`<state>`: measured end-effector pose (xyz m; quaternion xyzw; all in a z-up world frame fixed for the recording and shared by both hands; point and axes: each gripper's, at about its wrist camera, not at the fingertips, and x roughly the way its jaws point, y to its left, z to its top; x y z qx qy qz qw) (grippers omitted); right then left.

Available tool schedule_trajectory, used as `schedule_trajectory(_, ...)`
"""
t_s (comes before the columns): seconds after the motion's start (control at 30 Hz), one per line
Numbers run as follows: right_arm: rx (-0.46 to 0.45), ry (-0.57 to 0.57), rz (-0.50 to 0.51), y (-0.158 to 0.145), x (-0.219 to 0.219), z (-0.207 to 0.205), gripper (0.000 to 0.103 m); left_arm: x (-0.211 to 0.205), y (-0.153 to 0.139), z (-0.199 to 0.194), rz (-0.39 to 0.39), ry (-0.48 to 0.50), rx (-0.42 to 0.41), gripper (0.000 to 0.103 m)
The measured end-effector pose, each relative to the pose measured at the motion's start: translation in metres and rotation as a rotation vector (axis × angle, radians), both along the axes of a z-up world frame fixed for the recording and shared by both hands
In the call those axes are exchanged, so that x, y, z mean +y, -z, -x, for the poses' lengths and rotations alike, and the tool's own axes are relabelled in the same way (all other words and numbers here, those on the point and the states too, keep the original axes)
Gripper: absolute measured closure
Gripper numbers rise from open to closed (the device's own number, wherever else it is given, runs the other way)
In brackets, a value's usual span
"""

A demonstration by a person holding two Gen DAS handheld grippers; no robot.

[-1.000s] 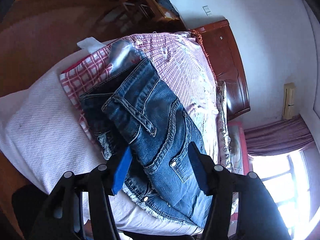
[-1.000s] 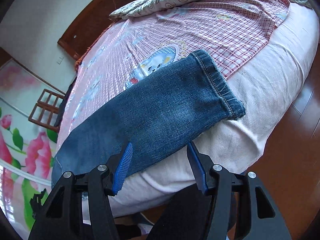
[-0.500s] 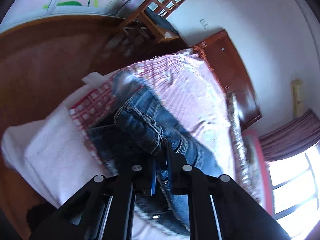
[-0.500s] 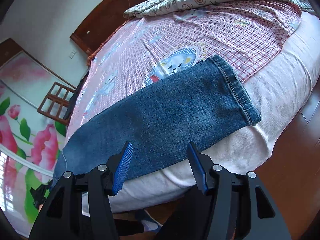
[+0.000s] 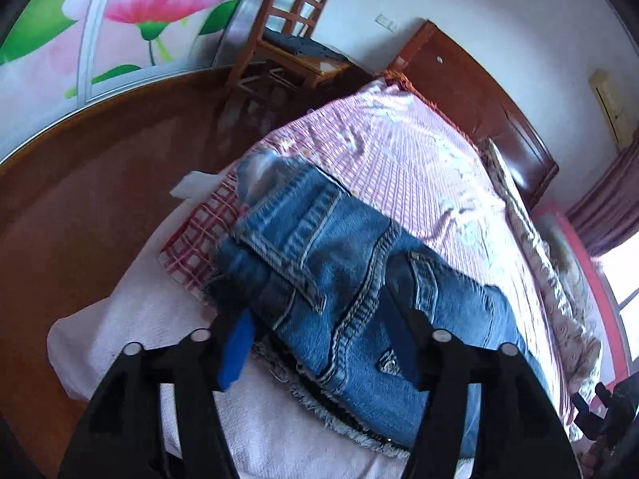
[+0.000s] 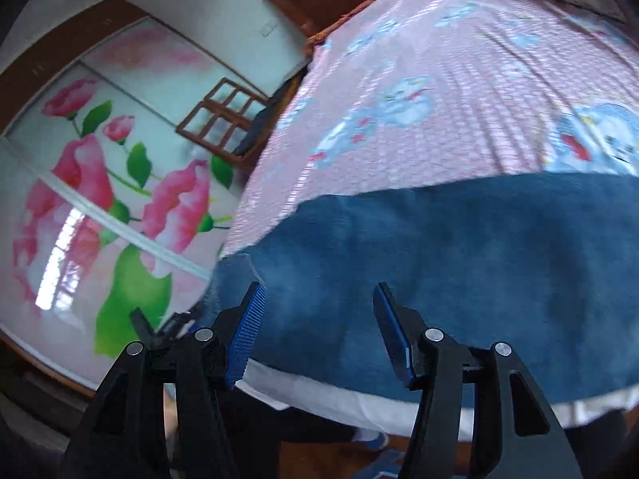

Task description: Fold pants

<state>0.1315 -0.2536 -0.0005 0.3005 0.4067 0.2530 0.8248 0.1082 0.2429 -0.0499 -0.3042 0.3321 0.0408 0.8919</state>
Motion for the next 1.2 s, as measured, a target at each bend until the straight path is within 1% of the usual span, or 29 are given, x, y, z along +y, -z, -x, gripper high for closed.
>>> schedule_trajectory(0.07, 0.003, -0.111, 0.036, -0.019, 0.045, -0.048, 0.02, 0.006, 0.002, 0.0, 0.049, -0.001, 0.002, 0.036)
schedule_trajectory(0.1, 0.013, -0.156, 0.082, -0.025, 0.067, -0.072, 0.02, 0.008, 0.003, -0.004, 0.065, -0.009, 0.002, 0.034)
schedule_trajectory(0.13, 0.011, -0.187, 0.159, -0.031, 0.088, -0.092, 0.02, 0.011, 0.004, -0.006, 0.079, -0.012, -0.001, 0.03)
schedule_trajectory(0.17, 0.006, -0.257, 0.22, -0.033, 0.109, -0.113, 0.02, 0.014, 0.005, -0.01, 0.075, -0.02, 0.007, 0.028)
schedule_trajectory(0.2, 0.005, -0.279, 0.289, -0.034, 0.125, -0.133, 0.02, 0.018, 0.006, -0.013, 0.067, -0.03, 0.015, 0.027)
schedule_trajectory(0.23, 0.014, -0.282, 0.345, -0.032, 0.137, -0.15, 0.02, 0.021, 0.007, -0.018, 0.089, -0.028, 0.007, 0.024)
schedule_trajectory(0.27, 0.051, -0.319, 0.374, -0.026, 0.149, -0.169, 0.02, 0.026, 0.01, -0.023, 0.124, -0.025, 0.008, 0.023)
schedule_trajectory(0.3, 0.091, -0.349, 0.403, -0.019, 0.159, -0.185, 0.02, 0.03, 0.011, -0.025, 0.14, -0.026, 0.038, 0.023)
schedule_trajectory(0.33, 0.113, -0.348, 0.451, -0.012, 0.166, -0.197, 0.02, 0.031, 0.011, -0.025, 0.129, -0.013, 0.057, 0.024)
schedule_trajectory(0.37, 0.143, -0.378, 0.486, -0.003, 0.171, -0.204, 0.02, 0.032, 0.005, -0.023, 0.068, -0.011, 0.062, 0.024)
schedule_trajectory(0.4, 0.184, -0.433, 0.504, 0.007, 0.178, -0.21, 0.02, 0.036, -0.007, -0.018, -0.024, -0.027, 0.051, 0.024)
schedule_trajectory(0.43, 0.209, -0.463, 0.524, 0.018, 0.181, -0.211, 0.02, 0.041, -0.017, -0.016, -0.084, -0.031, 0.02, 0.023)
schedule_trajectory(0.47, 0.217, -0.473, 0.549, 0.026, 0.183, -0.211, 0.02, 0.047, -0.027, -0.018, -0.11, -0.01, -0.014, 0.022)
schedule_trajectory(0.5, 0.229, -0.484, 0.562, 0.034, 0.182, -0.209, 0.02, 0.051, -0.035, -0.027, -0.118, 0.03, -0.023, 0.021)
schedule_trajectory(0.53, 0.246, -0.487, 0.56, 0.042, 0.181, -0.21, 0.02, 0.055, -0.043, -0.043, -0.138, 0.08, -0.02, 0.021)
schedule_trajectory(0.57, 0.259, -0.472, 0.552, 0.047, 0.178, -0.208, 0.02, 0.053, -0.05, -0.063, -0.179, 0.151, -0.017, 0.02)
schedule_trajectory(0.63, 0.279, -0.437, 0.501, 0.053, 0.17, -0.206, 0.02, 0.043, -0.058, -0.105, -0.307, 0.292, -0.005, 0.021)
schedule_trajectory(0.67, 0.287, -0.422, 0.481, 0.054, 0.167, -0.205, 0.02, 0.037, -0.059, -0.122, -0.353, 0.377, 0.0, 0.021)
schedule_trajectory(0.7, 0.292, -0.41, 0.477, 0.055, 0.165, -0.204, 0.02, 0.03, -0.057, -0.138, -0.389, 0.462, 0.023, 0.023)
schedule_trajectory(0.73, 0.292, -0.404, 0.473, 0.055, 0.163, -0.203, 0.02, 0.026, -0.056, -0.152, -0.435, 0.525, 0.05, 0.03)
schedule_trajectory(0.77, 0.294, -0.403, 0.47, 0.056, 0.161, -0.202, 0.02, 0.02, -0.052, -0.16, -0.466, 0.586, 0.068, 0.032)
schedule_trajectory(0.83, 0.296, -0.4, 0.47, 0.057, 0.156, -0.199, 0.02, 0.01, -0.046, -0.166, -0.505, 0.671, 0.088, 0.037)
schedule_trajectory(0.87, 0.299, -0.405, 0.467, 0.056, 0.154, -0.199, 0.02, 0.01, -0.042, -0.17, -0.507, 0.698, 0.101, 0.037)
schedule_trajectory(0.93, 0.303, -0.413, 0.472, 0.061, 0.152, -0.195, 0.02, 0.01, -0.033, -0.169, -0.461, 0.757, 0.127, 0.037)
schedule_trajectory(0.97, 0.306, -0.417, 0.473, 0.062, 0.153, -0.195, 0.02, 0.009, -0.029, -0.167, -0.453, 0.785, 0.145, 0.037)
schedule_trajectory(1.03, 0.309, -0.421, 0.472, 0.063, 0.152, -0.195, 0.02, 0.006, -0.016, -0.164, -0.461, 0.823, 0.177, 0.038)
schedule_trajectory(1.07, 0.311, -0.419, 0.466, 0.064, 0.151, -0.195, 0.02, 0.008, -0.012, -0.163, -0.448, 0.821, 0.181, 0.038)
schedule_trajectory(1.17, 0.307, -0.415, 0.466, 0.065, 0.153, -0.195, 0.02, 0.015, -0.001, -0.17, -0.348, 0.779, 0.198, 0.037)
schedule_trajectory(1.2, 0.302, -0.417, 0.469, 0.064, 0.153, -0.195, 0.02, 0.013, 0.001, -0.171, -0.357, 0.77, 0.194, 0.037)
